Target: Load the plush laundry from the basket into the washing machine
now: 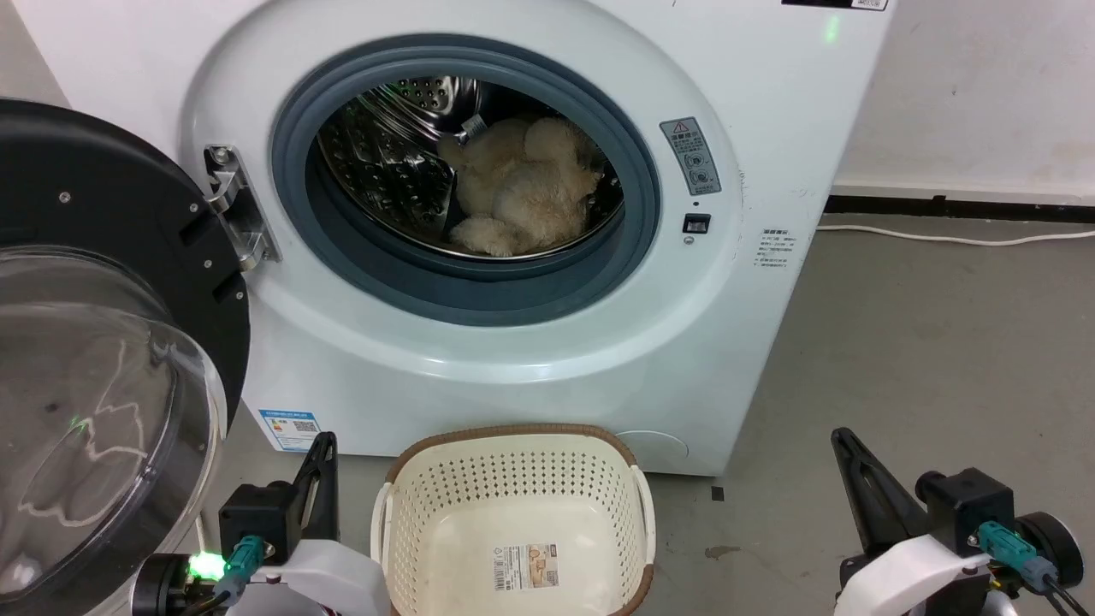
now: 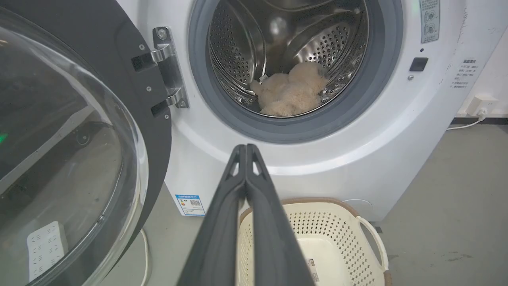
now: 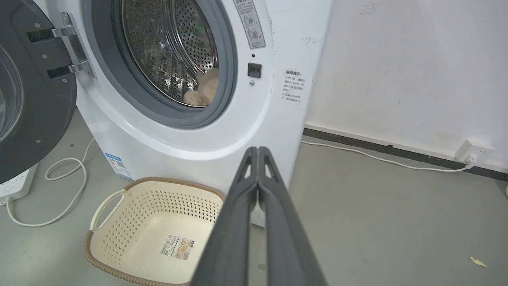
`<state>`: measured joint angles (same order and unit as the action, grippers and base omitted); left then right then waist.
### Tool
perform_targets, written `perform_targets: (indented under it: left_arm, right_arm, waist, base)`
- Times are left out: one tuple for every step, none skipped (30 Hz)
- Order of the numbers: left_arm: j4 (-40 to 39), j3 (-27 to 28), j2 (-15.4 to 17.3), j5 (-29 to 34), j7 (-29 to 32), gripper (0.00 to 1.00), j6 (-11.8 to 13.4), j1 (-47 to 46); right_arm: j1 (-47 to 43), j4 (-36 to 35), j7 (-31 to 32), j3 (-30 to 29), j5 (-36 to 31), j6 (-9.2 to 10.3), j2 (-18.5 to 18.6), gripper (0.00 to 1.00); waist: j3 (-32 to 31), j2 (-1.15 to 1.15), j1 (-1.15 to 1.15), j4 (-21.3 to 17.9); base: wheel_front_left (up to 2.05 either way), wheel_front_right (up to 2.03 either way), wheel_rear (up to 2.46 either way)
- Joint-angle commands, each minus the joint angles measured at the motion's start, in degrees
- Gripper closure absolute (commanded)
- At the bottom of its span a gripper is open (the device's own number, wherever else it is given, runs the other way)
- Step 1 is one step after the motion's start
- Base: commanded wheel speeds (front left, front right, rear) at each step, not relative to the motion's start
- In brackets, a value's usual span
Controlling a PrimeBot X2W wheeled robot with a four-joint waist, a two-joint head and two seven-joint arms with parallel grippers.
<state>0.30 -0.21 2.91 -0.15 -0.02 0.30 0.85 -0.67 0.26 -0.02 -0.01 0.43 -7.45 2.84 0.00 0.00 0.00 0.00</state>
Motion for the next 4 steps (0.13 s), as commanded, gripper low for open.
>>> perform_targets:
  left_arm:
    - [-0.3,0.2,0.0,0.1,0.0,1.0,-0.3,-0.9]
    - [-0.3,0.2,0.0,0.1,0.0,1.0,-0.3,-0.9]
    - [-0.3,0.2,0.0,0.1,0.0,1.0,-0.3,-0.9]
    - [-0.3,0.2,0.0,0.1,0.0,1.0,-0.3,-0.9]
  right_arm:
    - [0.7,-0.3,0.0,0.0,-0.4,-0.03,0.0,1.0]
    - [0.7,-0.3,0.0,0.0,-0.4,-0.03,0.0,1.0]
    - [0.7,-0.3,0.0,0.0,-0.4,-0.03,0.0,1.0]
    - [0.7,-0.3,0.0,0.0,-0.4,-0.03,0.0,1.0]
  waist:
    - [0.0,0.0,0.0,0.0]
    - [0.0,0.0,0.0,0.0]
    - [0.0,0.0,0.0,0.0]
    - [0.0,0.0,0.0,0.0]
  base:
    - [0.0,0.0,0.0]
    - [0.0,0.0,0.0]
    - [0.0,0.0,0.0]
    - [0.0,0.0,0.0]
